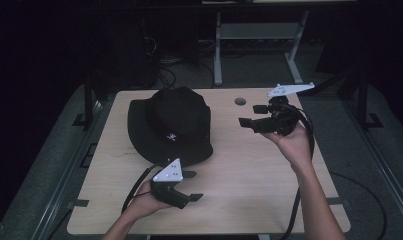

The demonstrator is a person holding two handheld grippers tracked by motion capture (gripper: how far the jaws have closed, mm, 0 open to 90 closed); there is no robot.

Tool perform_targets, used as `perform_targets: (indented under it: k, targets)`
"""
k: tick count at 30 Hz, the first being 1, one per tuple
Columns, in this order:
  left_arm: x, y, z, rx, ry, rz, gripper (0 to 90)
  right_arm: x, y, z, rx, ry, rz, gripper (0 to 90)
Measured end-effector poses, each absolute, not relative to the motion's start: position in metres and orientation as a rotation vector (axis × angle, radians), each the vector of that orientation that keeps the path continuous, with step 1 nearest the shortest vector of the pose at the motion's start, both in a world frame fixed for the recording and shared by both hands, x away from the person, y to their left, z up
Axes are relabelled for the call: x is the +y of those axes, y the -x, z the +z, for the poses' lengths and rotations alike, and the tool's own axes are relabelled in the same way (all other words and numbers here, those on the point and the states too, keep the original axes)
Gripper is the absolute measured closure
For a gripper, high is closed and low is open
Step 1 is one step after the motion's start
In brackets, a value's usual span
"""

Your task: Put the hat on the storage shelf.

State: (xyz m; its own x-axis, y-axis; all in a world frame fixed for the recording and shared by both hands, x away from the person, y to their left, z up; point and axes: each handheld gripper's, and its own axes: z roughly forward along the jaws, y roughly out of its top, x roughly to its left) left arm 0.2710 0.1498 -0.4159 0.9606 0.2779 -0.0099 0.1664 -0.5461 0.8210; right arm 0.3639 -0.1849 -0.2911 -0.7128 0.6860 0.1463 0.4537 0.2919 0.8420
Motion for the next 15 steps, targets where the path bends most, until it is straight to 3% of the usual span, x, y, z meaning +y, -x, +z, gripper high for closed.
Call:
perform_targets:
  k: [15]
  targets:
    - [0.149,-0.27,-0.417,0.312,-2.166,0.149,28.4,-0.207,-0.339,-0.318,2.298,-1.112,1.379,23.6]
